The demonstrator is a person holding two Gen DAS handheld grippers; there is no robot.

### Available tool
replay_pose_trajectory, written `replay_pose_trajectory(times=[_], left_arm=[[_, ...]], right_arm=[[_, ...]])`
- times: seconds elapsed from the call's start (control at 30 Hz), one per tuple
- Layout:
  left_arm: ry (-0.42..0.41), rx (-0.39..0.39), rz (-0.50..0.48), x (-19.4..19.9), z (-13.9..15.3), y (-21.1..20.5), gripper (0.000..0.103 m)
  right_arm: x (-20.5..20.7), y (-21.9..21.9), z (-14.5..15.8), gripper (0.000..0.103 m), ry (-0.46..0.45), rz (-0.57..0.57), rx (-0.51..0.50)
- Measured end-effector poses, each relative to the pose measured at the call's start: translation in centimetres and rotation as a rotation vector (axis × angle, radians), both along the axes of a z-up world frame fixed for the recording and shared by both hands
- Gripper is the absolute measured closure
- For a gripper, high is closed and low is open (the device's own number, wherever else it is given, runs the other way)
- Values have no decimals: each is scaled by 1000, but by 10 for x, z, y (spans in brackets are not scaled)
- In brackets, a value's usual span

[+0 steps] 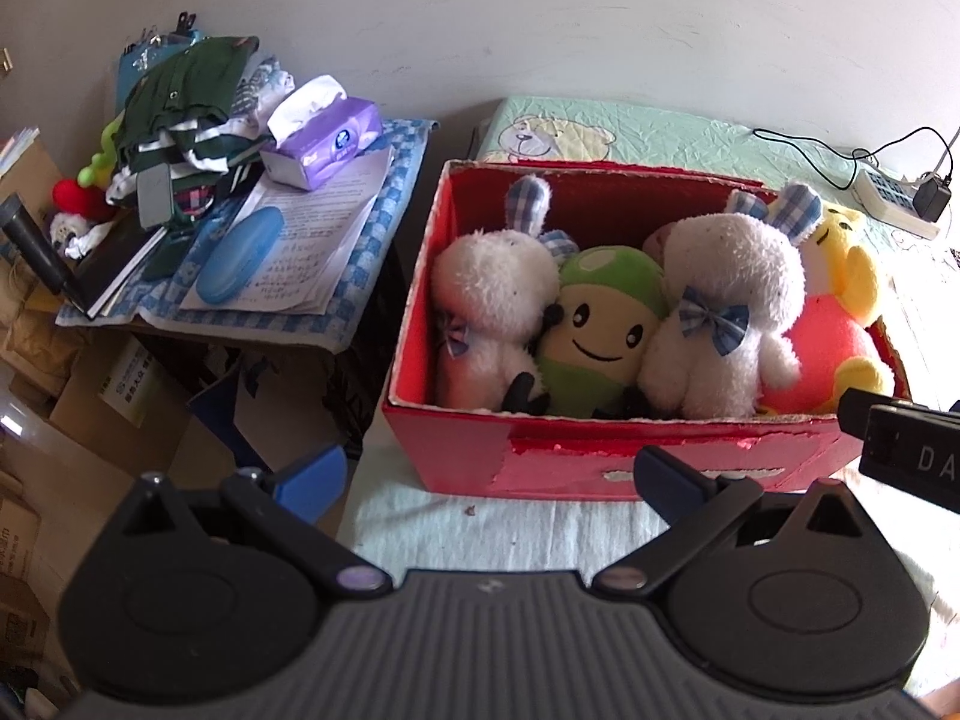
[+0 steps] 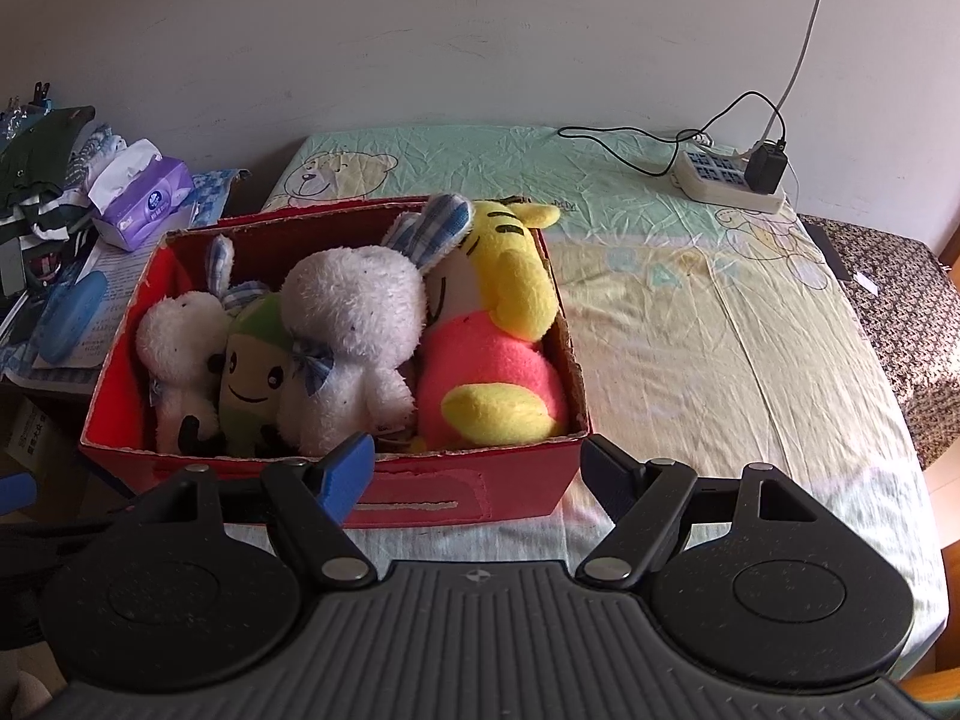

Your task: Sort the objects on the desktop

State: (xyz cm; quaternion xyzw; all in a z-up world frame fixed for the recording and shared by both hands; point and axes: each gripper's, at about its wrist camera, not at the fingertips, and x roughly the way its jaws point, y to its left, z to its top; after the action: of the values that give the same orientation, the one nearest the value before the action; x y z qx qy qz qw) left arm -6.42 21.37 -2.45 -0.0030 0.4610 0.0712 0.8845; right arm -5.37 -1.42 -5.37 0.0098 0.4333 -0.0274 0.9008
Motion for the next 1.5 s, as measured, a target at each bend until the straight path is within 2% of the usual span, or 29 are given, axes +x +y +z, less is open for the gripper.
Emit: replay_pose_trajectory(times=[0.57, 1.5], left_arm=[[6, 15, -63, 17, 1, -18, 1], [-11, 25, -85, 22, 5, -22, 1]], right_arm=[[-1, -23, -4, 25, 4, -77, 58], [2, -21, -3, 25, -32, -109, 72]])
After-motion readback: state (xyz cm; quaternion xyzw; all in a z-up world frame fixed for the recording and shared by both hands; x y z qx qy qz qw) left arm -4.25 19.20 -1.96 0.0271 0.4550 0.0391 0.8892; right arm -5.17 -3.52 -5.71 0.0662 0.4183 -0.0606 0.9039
